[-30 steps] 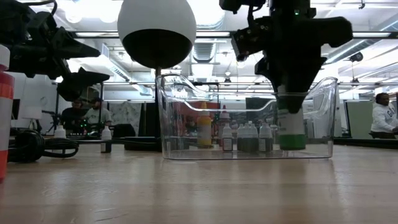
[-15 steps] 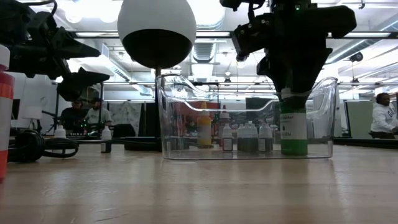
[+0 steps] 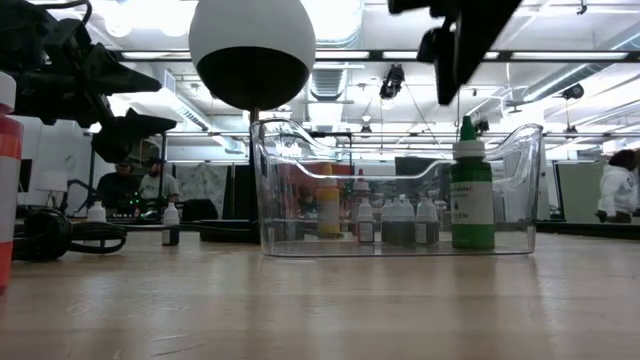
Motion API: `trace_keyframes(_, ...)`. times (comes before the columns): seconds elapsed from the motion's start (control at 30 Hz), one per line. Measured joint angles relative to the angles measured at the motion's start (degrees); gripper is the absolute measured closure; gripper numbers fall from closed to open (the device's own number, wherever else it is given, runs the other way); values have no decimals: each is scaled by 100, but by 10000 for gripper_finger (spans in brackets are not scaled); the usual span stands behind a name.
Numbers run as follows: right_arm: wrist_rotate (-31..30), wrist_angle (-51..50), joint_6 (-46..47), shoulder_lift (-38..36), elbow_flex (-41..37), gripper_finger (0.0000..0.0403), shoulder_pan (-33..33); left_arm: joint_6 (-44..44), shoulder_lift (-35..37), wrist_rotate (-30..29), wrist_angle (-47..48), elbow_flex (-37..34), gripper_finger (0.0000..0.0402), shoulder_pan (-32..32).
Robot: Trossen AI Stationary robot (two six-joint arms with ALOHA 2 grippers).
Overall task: Pick & Place food coloring
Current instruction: Put the large red food coloring bottle into the transparent bin
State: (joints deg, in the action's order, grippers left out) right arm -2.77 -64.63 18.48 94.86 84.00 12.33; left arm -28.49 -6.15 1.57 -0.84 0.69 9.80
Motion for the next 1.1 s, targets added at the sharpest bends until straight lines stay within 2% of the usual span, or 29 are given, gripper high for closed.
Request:
trace_keyframes(0.2, -660, -26, 93, -520, 14, 122, -206, 0, 0, 0, 0, 0, 122, 2)
trace_keyframes(0.6, -593, -19, 7, -1030, 14, 34, -1026, 0, 1, 0, 0, 0, 122, 2)
trace_keyframes(0.8, -561, -8, -300, -1185, 72, 23, -1472, -1, 1, 0, 0, 0, 122, 1)
trace_keyframes(1.1, -630, 49, -545, -993, 684, 22, -2455, 0, 2, -1, 0, 0, 122, 0)
